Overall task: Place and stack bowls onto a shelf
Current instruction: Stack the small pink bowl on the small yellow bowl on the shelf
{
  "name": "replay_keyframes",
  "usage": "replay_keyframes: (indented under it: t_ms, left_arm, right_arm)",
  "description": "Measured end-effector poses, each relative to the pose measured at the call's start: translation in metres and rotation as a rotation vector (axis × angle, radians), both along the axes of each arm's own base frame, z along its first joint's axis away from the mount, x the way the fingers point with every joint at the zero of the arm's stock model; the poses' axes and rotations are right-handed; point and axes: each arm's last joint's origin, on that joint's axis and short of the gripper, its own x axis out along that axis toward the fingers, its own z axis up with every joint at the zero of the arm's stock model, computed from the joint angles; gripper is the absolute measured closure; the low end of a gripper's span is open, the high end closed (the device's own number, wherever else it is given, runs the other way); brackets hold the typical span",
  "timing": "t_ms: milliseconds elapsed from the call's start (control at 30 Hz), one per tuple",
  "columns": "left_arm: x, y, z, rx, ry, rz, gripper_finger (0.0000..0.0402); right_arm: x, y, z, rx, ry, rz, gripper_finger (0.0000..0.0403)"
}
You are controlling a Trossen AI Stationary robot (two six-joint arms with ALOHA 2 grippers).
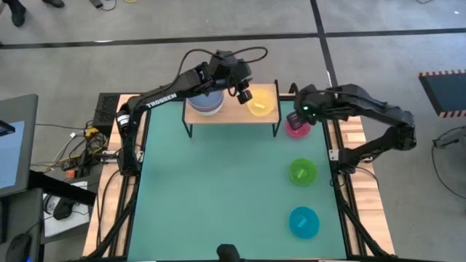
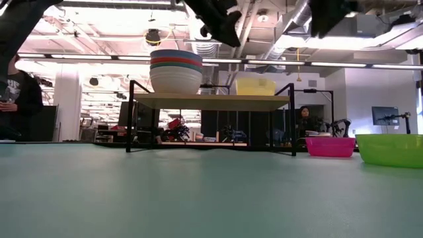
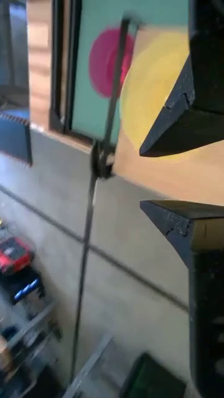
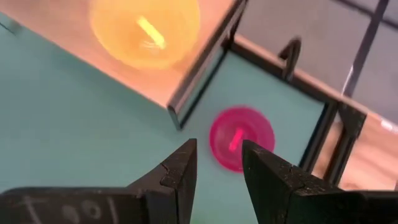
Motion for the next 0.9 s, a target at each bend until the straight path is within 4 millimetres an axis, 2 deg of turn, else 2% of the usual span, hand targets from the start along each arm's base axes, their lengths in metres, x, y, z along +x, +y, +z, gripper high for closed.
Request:
replay_keyframes:
  t_ms: [167,300,500,667,800,900]
  left_arm:
    - [-0.015,-0.008,0.009,-0.109,-0.003,-0.006,0.0292]
    - [-0.024,-0.015,0.009,-0.198,0.033,-0.016,0.0292]
    - [-0.033,-0.031,0.011,-0.255,0.083,-0.026,0.0292]
    - [-0.037,-0.044,0.016,-0.287,0.082,-0.029,0.0292]
    - [-0.049,-0.054,0.031,-0.276,0.037,-0.017,0.0292]
    - [-0.062,-0.059,0.034,-0.276,0.025,0.014,0.0292]
  right_arm:
    - [0.007,-0.013,-0.035,0.112,0.043,-0.015,0.0251]
    - [0.005,-0.022,-0.059,0.176,0.077,-0.048,0.0251]
    - [-0.009,-0.031,-0.09,0.246,0.088,-0.106,0.0251]
    - [-0.021,-0.038,-0.113,0.31,0.009,-0.157,0.0251]
    - [-0.029,-0.045,-0.135,0.328,-0.002,-0.254,0.0251]
    - [-0.035,-0.053,-0.152,0.337,0.016,-0.326,0.0251]
